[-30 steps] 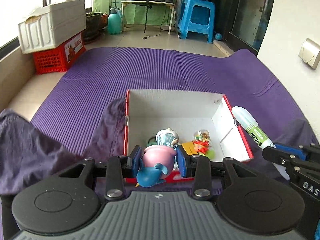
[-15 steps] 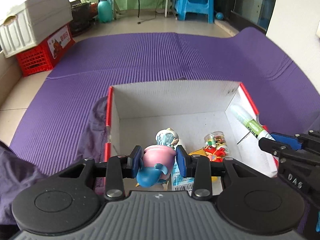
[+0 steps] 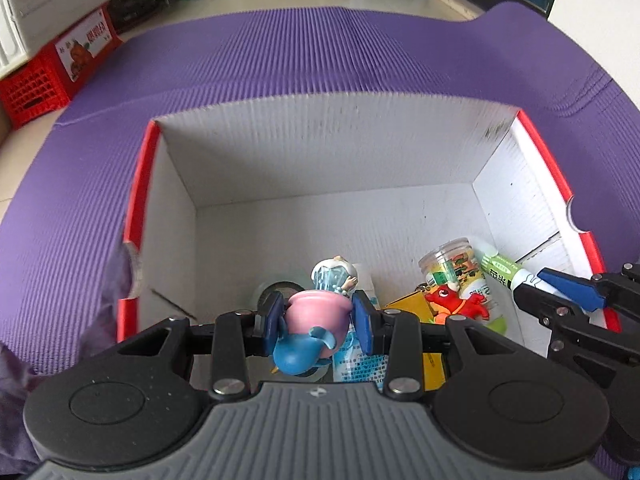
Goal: Organize rigid objects
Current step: 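Open both tools to release the figurine and highlighter in the box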
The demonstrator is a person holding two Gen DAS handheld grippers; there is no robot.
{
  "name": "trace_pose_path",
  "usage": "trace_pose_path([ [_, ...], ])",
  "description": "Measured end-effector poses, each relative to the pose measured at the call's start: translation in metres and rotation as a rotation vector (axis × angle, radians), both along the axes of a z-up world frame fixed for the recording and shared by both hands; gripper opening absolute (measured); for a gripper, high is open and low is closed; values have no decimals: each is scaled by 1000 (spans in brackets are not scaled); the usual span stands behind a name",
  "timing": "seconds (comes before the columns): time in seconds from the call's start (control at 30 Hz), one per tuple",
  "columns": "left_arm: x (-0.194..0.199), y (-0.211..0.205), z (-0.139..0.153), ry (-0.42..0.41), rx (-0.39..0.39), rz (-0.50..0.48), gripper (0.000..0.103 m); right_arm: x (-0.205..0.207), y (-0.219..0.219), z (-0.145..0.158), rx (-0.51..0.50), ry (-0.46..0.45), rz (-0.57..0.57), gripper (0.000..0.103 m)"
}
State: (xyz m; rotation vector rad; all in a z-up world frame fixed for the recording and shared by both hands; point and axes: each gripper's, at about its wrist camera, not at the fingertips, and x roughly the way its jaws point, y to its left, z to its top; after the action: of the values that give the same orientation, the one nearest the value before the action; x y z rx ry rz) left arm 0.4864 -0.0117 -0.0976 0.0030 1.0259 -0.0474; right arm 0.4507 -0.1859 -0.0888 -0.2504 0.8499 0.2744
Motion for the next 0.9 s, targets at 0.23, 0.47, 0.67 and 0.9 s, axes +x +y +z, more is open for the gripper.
trace_pose_path([
  [0.23, 5, -3, -10, 23, 31, -28, 37, -3, 2, -5, 2, 9, 29, 25],
  [0.47, -4, -1, -2, 22, 1, -7, 37, -14, 4, 1, 8, 28, 41, 42],
  [0.67, -17, 3, 12, 13, -24, 16, 40, -28, 6, 13, 16, 13, 49, 49],
  [0.9, -42, 13, 37, -26, -53, 23, 40, -49, 7, 36, 41, -21, 55, 55],
])
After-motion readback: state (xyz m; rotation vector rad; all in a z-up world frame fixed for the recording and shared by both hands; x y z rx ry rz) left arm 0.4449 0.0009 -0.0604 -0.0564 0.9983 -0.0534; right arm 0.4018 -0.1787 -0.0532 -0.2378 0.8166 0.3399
